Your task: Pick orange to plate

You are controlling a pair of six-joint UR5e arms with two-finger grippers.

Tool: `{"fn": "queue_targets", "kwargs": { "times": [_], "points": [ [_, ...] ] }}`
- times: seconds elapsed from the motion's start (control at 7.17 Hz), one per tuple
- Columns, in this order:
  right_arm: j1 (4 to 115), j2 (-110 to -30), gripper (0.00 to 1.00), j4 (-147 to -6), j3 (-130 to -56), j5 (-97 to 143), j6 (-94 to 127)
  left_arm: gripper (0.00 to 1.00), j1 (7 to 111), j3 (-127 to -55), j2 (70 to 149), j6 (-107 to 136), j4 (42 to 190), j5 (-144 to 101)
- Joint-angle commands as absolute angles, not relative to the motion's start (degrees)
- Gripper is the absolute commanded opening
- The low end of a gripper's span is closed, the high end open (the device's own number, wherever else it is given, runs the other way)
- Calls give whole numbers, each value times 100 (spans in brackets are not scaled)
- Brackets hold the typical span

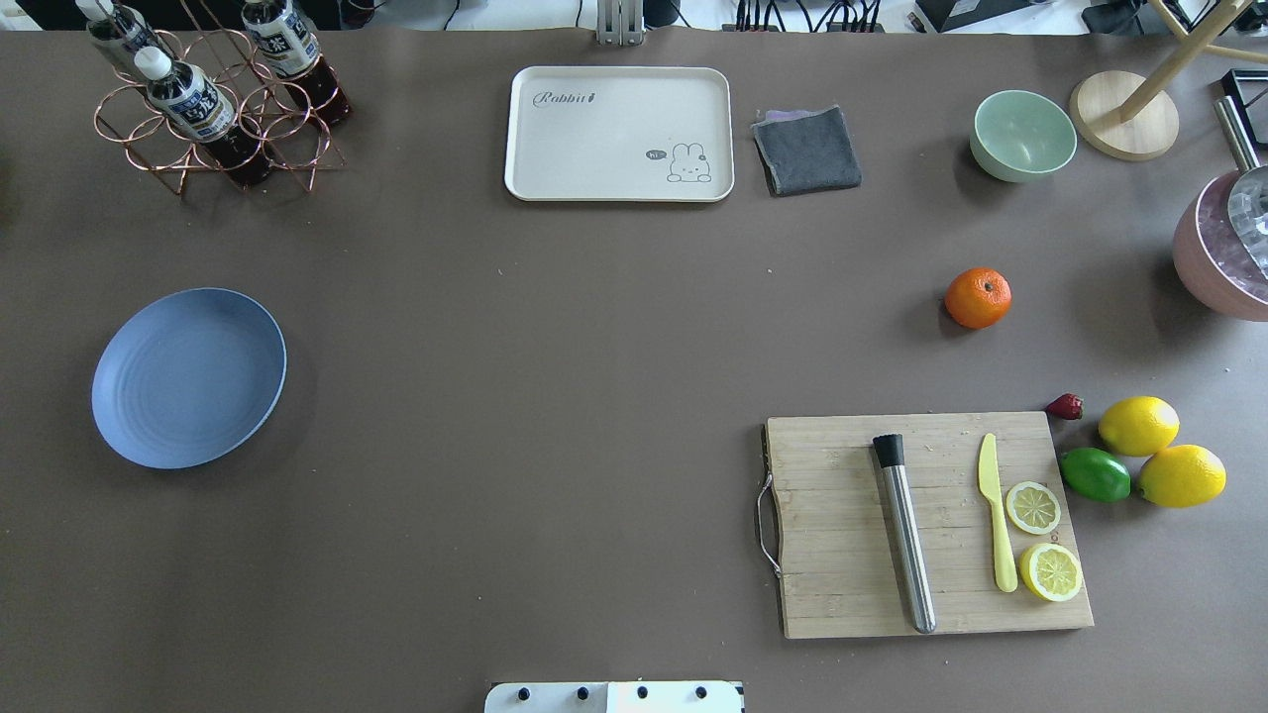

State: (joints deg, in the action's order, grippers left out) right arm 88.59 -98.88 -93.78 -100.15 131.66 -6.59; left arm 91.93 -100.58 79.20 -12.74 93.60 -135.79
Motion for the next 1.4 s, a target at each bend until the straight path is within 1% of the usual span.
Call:
{"fn": "queue_targets", "kwargs": {
  "times": [0.0, 0.56, 0.84, 0.98, 1.26],
  "points": [
    [8859, -9888, 100, -9378, -10020, 13166, -659, 98, 9193, -10063, 7928, -1274, 9352, -13579],
    [8859, -9888, 100, -9369, -10054, 13166, -659, 98, 9193, -10177, 7972, -1266, 9508, -13579],
    [8859, -9853, 100, -9369, -10090, 13175, -650, 98, 9202, -10134, 7989, -1231, 10209, -13579],
    [8859, -9835, 100, -9369, -10099, 13288, -650, 98, 9185, -9968, 8250, -1204, 10744, -13527],
    [8859, -9791, 100, -9369, -10255, 13482, -659, 99, 9176, -9931, 8200, -1213, 10968, -13579]
  ]
}}
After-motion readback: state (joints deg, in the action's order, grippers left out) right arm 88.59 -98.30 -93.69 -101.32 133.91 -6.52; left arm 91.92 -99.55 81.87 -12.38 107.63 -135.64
